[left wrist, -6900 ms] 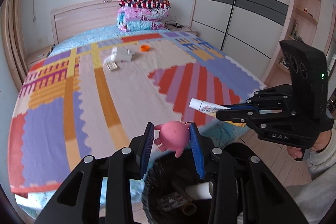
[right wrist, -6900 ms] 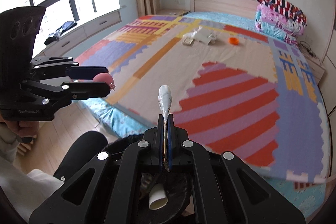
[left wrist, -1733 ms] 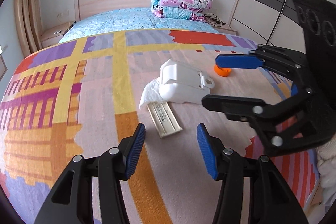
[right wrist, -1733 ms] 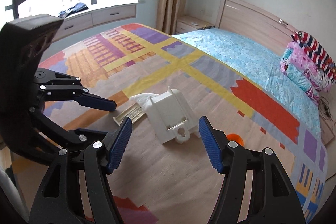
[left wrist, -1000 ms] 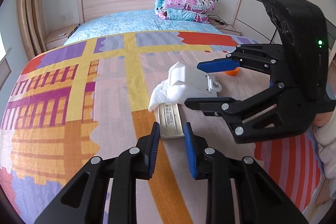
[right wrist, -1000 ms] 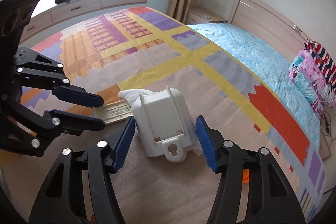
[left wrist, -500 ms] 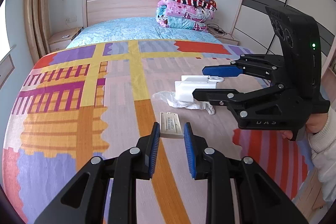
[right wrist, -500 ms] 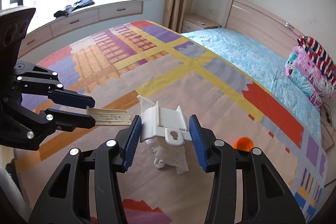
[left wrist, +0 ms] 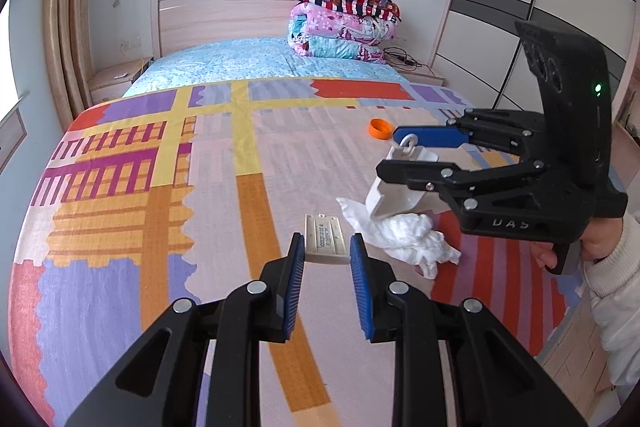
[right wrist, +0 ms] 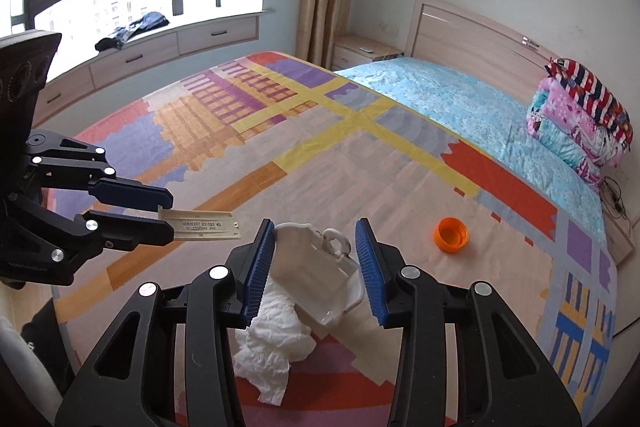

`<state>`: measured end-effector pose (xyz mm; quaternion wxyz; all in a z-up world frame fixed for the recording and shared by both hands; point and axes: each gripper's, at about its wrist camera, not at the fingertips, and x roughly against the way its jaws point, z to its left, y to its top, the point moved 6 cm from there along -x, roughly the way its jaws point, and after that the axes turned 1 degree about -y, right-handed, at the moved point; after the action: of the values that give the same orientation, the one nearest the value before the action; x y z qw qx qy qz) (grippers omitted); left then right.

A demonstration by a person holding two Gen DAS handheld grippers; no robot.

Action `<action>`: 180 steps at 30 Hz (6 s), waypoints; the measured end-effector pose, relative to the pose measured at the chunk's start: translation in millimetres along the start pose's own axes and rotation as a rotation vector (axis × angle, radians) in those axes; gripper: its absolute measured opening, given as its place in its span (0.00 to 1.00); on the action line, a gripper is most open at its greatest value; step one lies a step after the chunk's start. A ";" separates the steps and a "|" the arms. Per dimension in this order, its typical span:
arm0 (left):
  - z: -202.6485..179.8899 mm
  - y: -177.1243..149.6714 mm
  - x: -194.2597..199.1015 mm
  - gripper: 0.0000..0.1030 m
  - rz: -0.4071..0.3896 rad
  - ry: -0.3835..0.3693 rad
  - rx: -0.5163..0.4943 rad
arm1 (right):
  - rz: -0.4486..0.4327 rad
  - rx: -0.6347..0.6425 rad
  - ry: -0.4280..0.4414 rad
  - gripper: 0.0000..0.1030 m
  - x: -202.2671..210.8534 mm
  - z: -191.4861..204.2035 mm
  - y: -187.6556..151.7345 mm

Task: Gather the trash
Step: 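Lift the holder and strip and carry them toward the trash bin, then open both grippers over the bin to drop the holder and strip, then move both grippers back toward the crumpled tissue and orange cap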

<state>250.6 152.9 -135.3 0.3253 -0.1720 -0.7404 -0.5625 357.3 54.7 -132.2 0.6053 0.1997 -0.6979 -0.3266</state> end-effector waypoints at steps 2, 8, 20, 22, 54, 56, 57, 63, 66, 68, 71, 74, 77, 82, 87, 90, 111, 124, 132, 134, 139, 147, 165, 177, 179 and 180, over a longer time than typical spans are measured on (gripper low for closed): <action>-2.5 -0.1 4.0 0.22 -0.004 -0.003 -0.002 | 0.010 -0.006 0.008 0.40 0.1 1.1 -3.8; -8.5 -5.2 10.2 0.22 -0.004 -0.017 -0.017 | 0.062 0.001 -0.009 0.37 -3.2 3.3 -19.6; -12.8 -6.4 16.1 0.22 -0.011 -0.021 -0.015 | 0.031 -0.069 0.006 0.08 5.3 -3.4 -23.5; -13.6 -5.1 19.3 0.22 -0.017 -0.022 -0.012 | 0.017 -0.061 -0.012 0.08 11.7 -2.1 -20.8; -61.4 -74.4 110.3 0.22 -0.034 -0.150 -0.050 | 0.087 -0.157 -0.144 0.08 131.5 89.5 -103.3; -66.7 -83.3 114.5 0.22 -0.025 -0.166 -0.057 | 0.093 -0.162 -0.143 0.08 137.0 97.6 -111.4; -69.7 -88.0 116.2 0.22 -0.020 -0.172 -0.061 | 0.097 -0.163 -0.141 0.08 139.0 102.2 -115.2; -89.1 -120.0 114.0 0.22 0.036 -0.202 -0.094 | 0.133 -0.192 -0.092 0.08 140.5 135.2 -145.4; -95.4 -137.7 108.1 0.22 0.074 -0.215 -0.103 | 0.169 -0.199 -0.087 0.08 133.7 149.7 -162.3; -96.9 -149.8 102.9 0.22 0.104 -0.220 -0.099 | 0.190 -0.202 -0.097 0.08 127.8 157.6 -173.1; -97.2 -169.0 95.9 0.22 0.146 -0.214 -0.100 | 0.231 -0.203 -0.101 0.08 117.5 164.4 -188.1; -91.8 -191.6 83.7 0.22 0.201 -0.208 -0.071 | 0.262 -0.229 -0.090 0.08 108.9 167.4 -201.7; -87.3 -212.1 70.6 0.22 0.254 -0.204 -0.046 | 0.303 -0.246 -0.078 0.08 95.8 173.3 -217.2; -79.3 -245.0 38.7 0.22 0.352 -0.192 -0.021 | 0.360 -0.285 -0.069 0.08 71.9 176.5 -236.0; -76.2 -264.4 19.9 0.22 0.406 -0.197 0.014 | 0.409 -0.331 -0.047 0.08 50.7 176.5 -254.1; -76.0 -269.8 14.6 0.22 0.421 -0.199 0.024 | 0.448 -0.372 -0.012 0.08 38.0 180.6 -268.1; -78.3 -258.8 15.9 0.53 0.399 -0.225 0.051 | 0.416 -0.372 0.012 0.35 36.8 185.9 -266.2; -80.0 -217.2 53.6 0.53 0.269 -0.207 0.005 | 0.277 -0.408 -0.030 0.35 76.0 161.1 -239.2; -81.0 -170.0 84.1 0.53 0.152 -0.196 -0.072 | 0.159 -0.338 -0.075 0.35 104.5 147.8 -199.0; -80.5 -161.5 88.6 0.53 0.133 -0.196 -0.083 | 0.137 -0.324 -0.082 0.35 108.8 143.6 -188.5; -84.9 -141.7 100.1 0.53 0.090 -0.195 -0.124 | 0.070 -0.299 -0.094 0.35 122.9 133.0 -161.5; -88.1 -114.0 98.2 0.53 0.044 -0.198 -0.139 | 0.022 -0.276 -0.119 0.36 123.1 110.5 -130.1; -79.5 -50.5 62.9 0.53 -0.005 -0.194 -0.173 | -0.021 -0.266 -0.196 0.43 104.8 38.3 -77.2; -70.2 -23.8 15.6 0.53 0.022 -0.197 -0.165 | -0.011 -0.283 -0.219 0.47 70.6 -4.5 -48.0; -68.4 -22.8 5.7 0.53 0.036 -0.179 -0.166 | -0.015 -0.287 -0.214 0.49 65.3 -9.9 -43.5; -68.0 -22.7 1.8 0.53 0.041 -0.183 -0.166 | -0.015 -0.288 -0.216 0.49 63.4 -11.7 -42.5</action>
<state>254.8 81.4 -139.9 0.2524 -0.2640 -0.7142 -0.5971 351.8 -20.6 -115.9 0.5467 0.0798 -0.7035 -0.4471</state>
